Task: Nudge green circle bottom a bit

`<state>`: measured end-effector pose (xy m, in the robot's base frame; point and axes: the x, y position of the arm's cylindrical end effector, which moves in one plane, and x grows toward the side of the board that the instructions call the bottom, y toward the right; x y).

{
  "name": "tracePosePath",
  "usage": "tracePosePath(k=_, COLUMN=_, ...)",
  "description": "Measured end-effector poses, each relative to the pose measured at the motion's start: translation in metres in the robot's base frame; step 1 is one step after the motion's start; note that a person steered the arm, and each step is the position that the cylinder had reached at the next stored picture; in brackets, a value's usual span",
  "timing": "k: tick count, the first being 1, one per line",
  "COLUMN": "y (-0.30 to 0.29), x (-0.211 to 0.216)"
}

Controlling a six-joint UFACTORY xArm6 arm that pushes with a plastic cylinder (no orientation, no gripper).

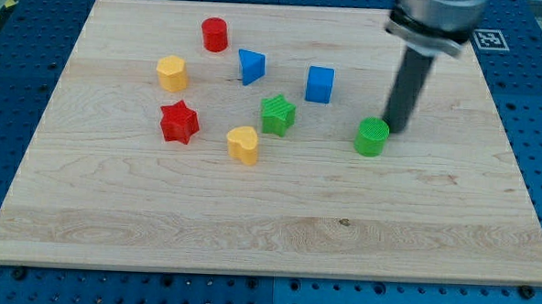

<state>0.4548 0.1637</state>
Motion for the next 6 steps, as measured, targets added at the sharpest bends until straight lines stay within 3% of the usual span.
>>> tracePosePath(k=2, y=0.062, x=0.012)
tracePosePath(k=5, y=0.012, x=-0.019)
tracePosePath(k=6, y=-0.007, x=-0.008)
